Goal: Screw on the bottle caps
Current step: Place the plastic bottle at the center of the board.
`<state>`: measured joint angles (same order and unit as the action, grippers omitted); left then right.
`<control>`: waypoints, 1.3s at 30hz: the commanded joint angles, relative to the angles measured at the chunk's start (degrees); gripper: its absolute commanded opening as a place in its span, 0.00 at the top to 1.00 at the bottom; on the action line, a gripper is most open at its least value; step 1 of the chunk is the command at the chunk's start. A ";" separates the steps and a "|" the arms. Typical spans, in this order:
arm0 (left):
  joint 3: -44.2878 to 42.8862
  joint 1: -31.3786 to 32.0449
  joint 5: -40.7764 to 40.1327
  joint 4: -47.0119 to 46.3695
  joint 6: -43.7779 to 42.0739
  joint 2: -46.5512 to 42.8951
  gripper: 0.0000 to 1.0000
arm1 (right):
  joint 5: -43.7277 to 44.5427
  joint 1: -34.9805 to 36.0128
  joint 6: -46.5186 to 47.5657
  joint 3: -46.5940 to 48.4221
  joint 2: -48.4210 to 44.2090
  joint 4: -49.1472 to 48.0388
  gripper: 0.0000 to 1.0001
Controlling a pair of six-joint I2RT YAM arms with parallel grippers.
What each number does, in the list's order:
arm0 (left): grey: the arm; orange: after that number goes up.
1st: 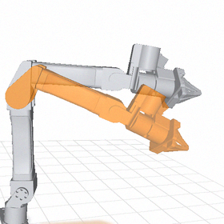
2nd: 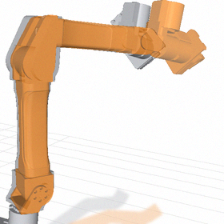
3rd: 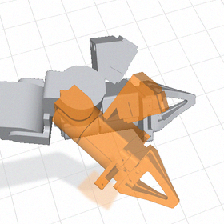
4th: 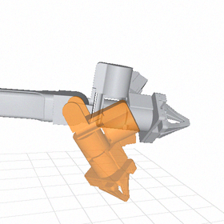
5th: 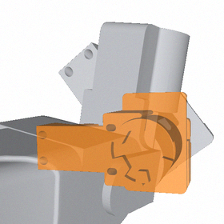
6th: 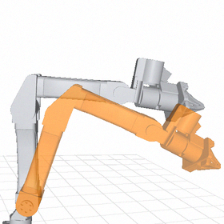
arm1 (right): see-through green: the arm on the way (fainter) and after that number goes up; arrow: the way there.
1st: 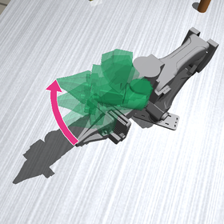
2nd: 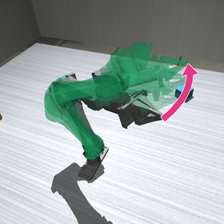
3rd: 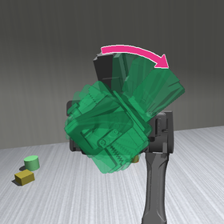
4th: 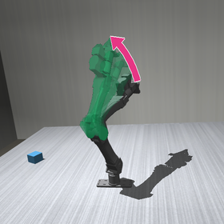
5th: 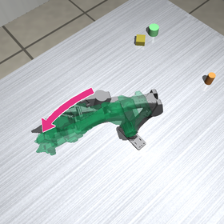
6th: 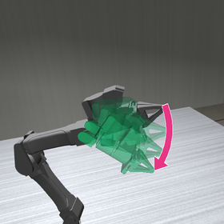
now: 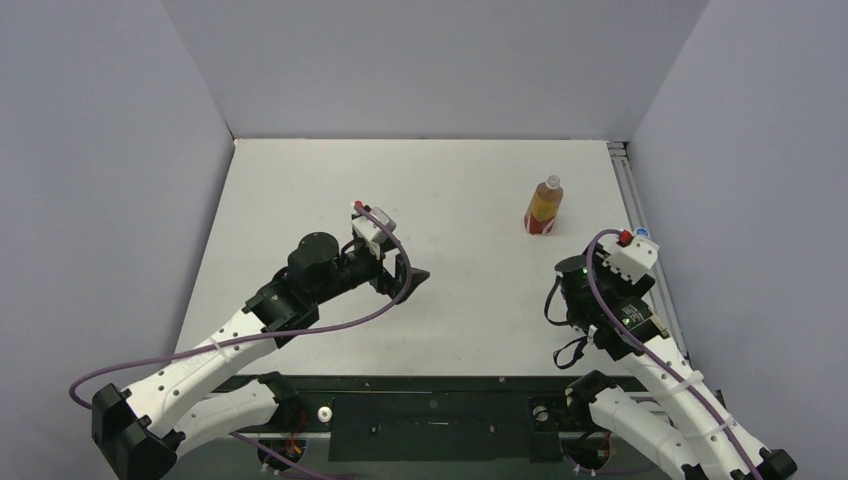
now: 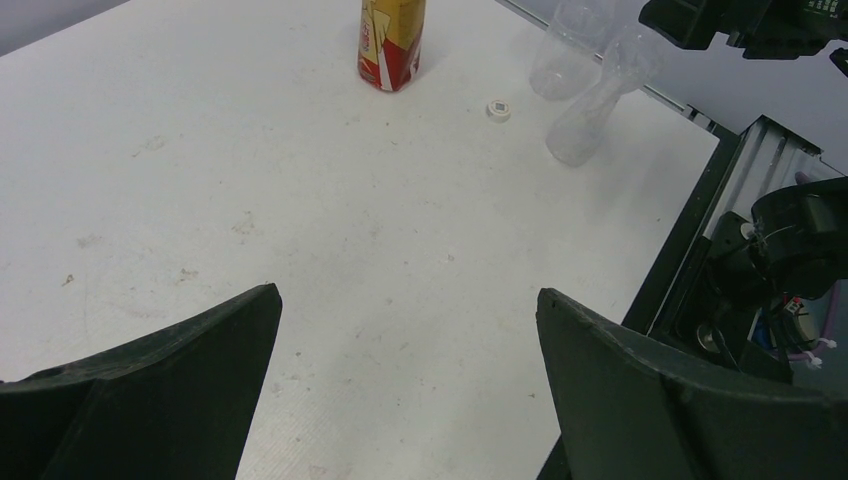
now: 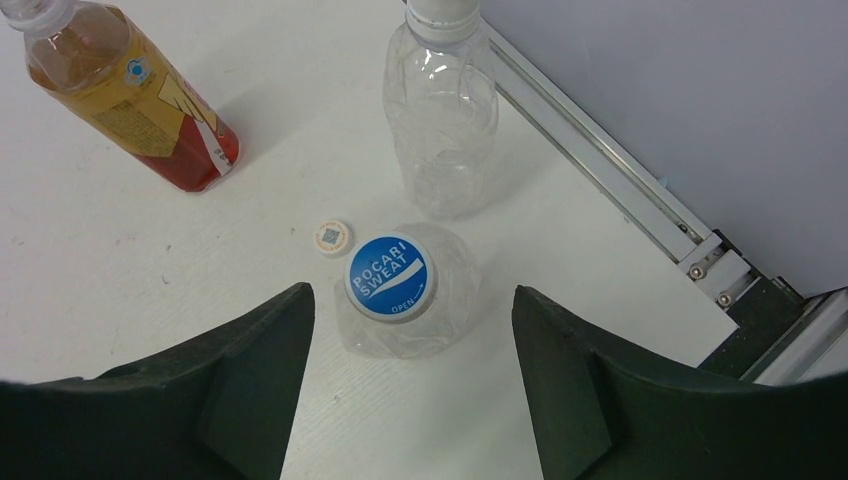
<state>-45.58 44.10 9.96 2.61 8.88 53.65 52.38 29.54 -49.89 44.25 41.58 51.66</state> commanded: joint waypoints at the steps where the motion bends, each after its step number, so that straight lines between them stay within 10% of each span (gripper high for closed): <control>1: -0.67 -0.46 1.32 -3.96 0.86 0.29 0.04 | -0.04 -0.45 0.88 2.70 0.12 -0.51 0.32; 10: 0.77 0.02 3.29 -19.16 4.99 7.00 0.03 | -4.48 -0.45 2.63 12.67 0.49 2.34 0.28; 18: -6.93 6.55 4.01 -39.60 0.12 29.71 0.00 | -9.68 -0.95 6.15 29.45 1.22 7.53 0.26; 26: -20.47 6.01 23.34 -55.02 3.48 56.66 0.16 | -13.03 -1.15 7.89 35.65 0.77 10.28 0.26; 39: -49.19 7.45 37.30 -52.31 4.54 85.01 0.23 | -15.92 -1.35 10.00 38.21 1.62 11.65 0.25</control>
<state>-87.88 50.72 43.66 -48.12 12.91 134.23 37.87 28.64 -41.69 80.82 42.33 63.09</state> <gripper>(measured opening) 0.777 0.749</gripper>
